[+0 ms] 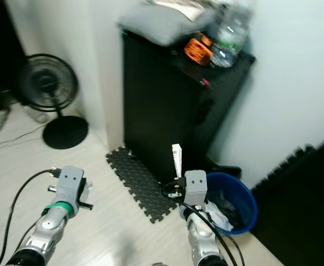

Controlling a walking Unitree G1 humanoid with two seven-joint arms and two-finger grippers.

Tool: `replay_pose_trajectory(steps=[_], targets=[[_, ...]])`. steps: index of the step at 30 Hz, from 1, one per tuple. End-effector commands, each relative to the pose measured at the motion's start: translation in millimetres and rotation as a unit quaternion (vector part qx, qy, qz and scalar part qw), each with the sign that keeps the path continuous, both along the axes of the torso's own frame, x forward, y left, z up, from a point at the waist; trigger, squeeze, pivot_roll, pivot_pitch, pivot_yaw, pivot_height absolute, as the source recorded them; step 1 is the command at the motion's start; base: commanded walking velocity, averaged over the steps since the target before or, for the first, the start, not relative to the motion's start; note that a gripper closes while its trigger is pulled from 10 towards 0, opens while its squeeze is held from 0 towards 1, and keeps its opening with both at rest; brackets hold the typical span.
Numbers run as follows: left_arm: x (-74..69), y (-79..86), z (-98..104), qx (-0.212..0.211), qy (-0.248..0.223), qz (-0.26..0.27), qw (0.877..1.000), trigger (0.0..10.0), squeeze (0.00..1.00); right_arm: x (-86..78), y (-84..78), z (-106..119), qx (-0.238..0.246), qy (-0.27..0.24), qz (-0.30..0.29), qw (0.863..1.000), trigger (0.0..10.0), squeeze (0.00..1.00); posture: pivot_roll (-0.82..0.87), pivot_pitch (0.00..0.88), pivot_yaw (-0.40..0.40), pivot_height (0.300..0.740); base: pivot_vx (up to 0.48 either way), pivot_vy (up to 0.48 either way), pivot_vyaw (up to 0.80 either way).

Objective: Clean up the room

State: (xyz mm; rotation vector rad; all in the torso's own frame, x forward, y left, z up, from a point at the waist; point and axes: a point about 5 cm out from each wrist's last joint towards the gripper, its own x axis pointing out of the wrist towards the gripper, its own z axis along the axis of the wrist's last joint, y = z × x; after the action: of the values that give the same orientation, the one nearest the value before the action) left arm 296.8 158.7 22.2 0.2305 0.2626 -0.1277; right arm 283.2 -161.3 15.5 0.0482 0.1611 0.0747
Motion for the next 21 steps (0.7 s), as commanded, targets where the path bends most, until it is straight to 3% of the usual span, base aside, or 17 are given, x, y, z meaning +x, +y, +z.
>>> replay_pose_trajectory(steps=[1,21], targets=[[-1.3,-2.5,-0.2,-0.003,-0.001,-0.008,1.0,10.0,0.0,3.7,-0.5,5.6,0.009,-0.014,-0.006,1.0,10.0,0.0,-0.03,0.012,0.025,0.72,0.0,0.0,-0.78],[9.0,-11.4,18.6,-0.026,-0.032,-0.017,0.999,10.0,0.0,19.7,3.5,29.2,0.065,-0.057,-0.03,0.996,10.0,0.0,-0.03,0.011,0.026,0.72,0.0,0.0,-0.78]])
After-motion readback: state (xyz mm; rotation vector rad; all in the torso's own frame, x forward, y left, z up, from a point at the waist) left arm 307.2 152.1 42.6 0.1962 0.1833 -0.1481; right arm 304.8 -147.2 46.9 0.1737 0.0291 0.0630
